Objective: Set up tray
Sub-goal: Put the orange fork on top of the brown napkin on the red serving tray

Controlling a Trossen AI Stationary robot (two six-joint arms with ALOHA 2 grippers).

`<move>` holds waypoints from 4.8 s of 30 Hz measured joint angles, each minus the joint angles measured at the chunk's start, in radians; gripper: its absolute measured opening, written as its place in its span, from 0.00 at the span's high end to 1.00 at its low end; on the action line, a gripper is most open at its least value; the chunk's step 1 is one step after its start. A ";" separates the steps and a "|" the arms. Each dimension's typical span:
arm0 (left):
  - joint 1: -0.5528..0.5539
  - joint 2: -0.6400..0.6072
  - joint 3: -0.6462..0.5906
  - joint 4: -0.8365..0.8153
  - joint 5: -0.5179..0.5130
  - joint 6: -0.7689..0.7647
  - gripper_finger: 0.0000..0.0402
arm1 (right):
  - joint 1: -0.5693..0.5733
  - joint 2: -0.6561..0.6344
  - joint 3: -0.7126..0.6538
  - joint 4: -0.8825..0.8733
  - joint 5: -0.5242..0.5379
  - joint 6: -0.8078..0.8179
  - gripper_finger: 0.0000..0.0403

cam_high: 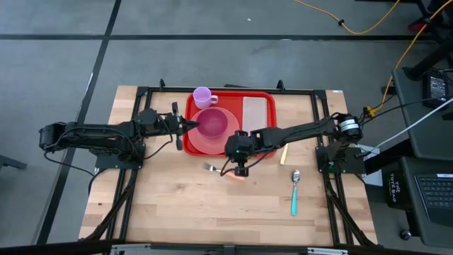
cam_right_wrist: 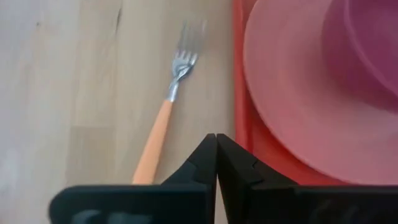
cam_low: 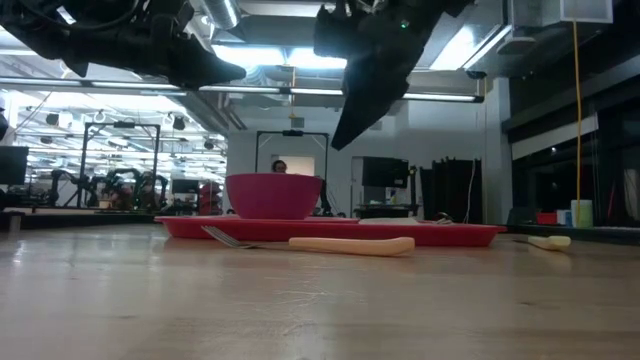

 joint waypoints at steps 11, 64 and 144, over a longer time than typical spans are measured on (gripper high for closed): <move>0.000 0.000 0.000 -0.057 0.004 0.102 1.00 | 0.079 0.023 0.000 0.082 0.027 0.002 0.84; -0.009 0.001 0.000 -0.169 0.177 0.096 0.99 | 0.116 0.274 0.000 0.138 0.078 0.267 0.53; -0.005 0.000 0.000 -0.150 0.189 0.031 0.99 | -0.098 -0.398 -0.618 0.538 0.090 -0.029 0.84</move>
